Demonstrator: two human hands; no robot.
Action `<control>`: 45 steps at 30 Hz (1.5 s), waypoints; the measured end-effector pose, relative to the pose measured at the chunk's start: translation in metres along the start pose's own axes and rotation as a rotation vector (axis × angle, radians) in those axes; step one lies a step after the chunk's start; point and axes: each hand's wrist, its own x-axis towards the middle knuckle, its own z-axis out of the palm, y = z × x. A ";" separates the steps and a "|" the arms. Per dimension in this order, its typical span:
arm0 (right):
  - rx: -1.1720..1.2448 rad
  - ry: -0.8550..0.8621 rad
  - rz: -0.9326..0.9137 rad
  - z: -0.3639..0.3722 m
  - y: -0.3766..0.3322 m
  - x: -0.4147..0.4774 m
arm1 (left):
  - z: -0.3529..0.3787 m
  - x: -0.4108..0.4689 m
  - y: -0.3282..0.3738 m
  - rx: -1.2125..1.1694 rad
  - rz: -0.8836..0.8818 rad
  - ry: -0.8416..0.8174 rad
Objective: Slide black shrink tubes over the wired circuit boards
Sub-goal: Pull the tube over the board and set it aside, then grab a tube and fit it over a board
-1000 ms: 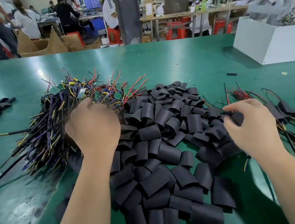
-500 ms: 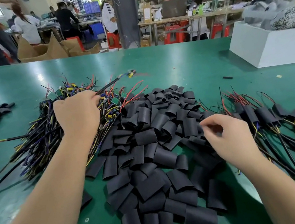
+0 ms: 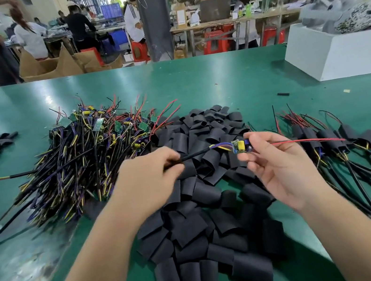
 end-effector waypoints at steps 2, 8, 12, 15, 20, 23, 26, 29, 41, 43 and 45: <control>0.018 0.035 0.060 0.002 0.003 0.000 | 0.014 0.002 0.016 -0.162 0.103 0.054; 0.064 0.062 0.191 0.003 0.009 0.001 | 0.048 0.003 0.037 -0.068 0.400 0.318; 0.040 0.034 0.221 0.005 0.010 0.000 | 0.059 -0.002 0.026 -0.039 0.498 0.449; -0.004 0.016 0.228 0.006 0.012 -0.001 | 0.059 -0.003 0.019 -0.077 0.510 0.439; 0.031 0.029 0.279 0.010 0.015 -0.001 | 0.057 -0.007 0.015 -0.168 0.503 0.430; 0.107 0.020 0.318 0.011 0.015 -0.003 | 0.056 -0.009 0.014 -0.324 0.425 0.450; 0.023 -0.060 0.220 0.009 0.017 -0.004 | 0.054 -0.008 0.012 -0.517 0.298 0.383; -0.156 -0.137 0.071 0.007 0.021 -0.003 | 0.048 -0.005 0.005 -0.723 0.075 0.153; -1.530 -0.419 -0.332 0.011 0.050 -0.001 | 0.050 -0.001 -0.008 -0.687 -0.058 0.067; -1.608 -0.441 -0.400 0.013 0.051 0.001 | 0.050 -0.001 -0.008 -0.643 -0.036 0.158; -1.673 -0.434 -0.464 0.015 0.053 -0.001 | 0.049 -0.001 -0.008 -0.601 -0.021 0.240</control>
